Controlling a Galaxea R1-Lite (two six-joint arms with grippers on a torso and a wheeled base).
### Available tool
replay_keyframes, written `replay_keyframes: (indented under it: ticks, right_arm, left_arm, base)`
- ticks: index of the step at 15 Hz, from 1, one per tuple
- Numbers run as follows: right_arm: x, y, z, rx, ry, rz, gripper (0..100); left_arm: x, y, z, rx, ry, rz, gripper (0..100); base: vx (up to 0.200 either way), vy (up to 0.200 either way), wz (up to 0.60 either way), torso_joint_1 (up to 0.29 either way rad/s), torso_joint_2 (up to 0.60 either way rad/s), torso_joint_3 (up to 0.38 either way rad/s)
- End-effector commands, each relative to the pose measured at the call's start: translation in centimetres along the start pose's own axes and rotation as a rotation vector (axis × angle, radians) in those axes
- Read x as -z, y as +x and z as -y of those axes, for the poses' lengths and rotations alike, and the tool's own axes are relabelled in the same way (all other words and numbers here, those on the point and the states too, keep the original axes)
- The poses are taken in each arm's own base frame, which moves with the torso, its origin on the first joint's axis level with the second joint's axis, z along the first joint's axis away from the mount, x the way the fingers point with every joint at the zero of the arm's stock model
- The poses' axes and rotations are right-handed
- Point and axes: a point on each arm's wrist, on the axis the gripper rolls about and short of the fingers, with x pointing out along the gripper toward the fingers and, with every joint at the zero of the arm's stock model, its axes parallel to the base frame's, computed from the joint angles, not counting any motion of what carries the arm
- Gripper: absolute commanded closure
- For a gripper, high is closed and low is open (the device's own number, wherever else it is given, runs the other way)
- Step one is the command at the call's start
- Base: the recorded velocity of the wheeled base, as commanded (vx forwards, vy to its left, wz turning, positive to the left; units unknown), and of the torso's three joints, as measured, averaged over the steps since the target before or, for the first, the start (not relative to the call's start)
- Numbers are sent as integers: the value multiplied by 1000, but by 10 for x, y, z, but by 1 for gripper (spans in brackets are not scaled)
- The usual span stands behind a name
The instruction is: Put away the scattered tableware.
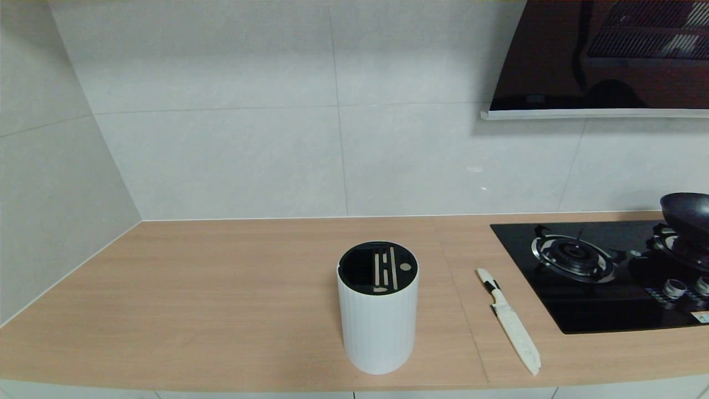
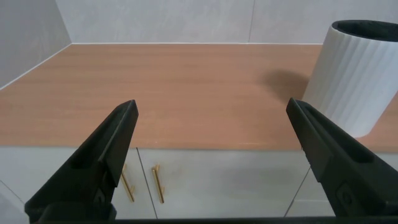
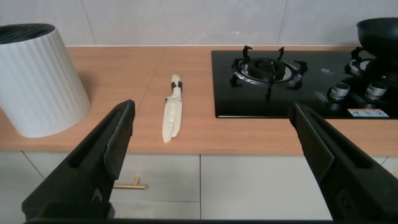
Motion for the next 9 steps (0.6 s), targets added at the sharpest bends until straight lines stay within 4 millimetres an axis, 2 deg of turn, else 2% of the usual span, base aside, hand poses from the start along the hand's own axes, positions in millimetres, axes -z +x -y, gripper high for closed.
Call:
replay_keyframes:
  ticks: [1,7,9]
  right_arm:
    - [0,0,0,-1,0,-2,0]
    - [-4,-1,0,1,1,21,0]
    - [-38,-12,-1,-55,69,139,0]
  left_arm:
    - [0,0,0,-1,-1,1,0]
    - [0,0,0,0,-1,1,0]
    - [0,0,0,-1,-1,1,0]
  base:
    - [0,0,0,0,0,0]
    - [0,0,0,0,0,0]
    - [0,0,0,0,0,0]
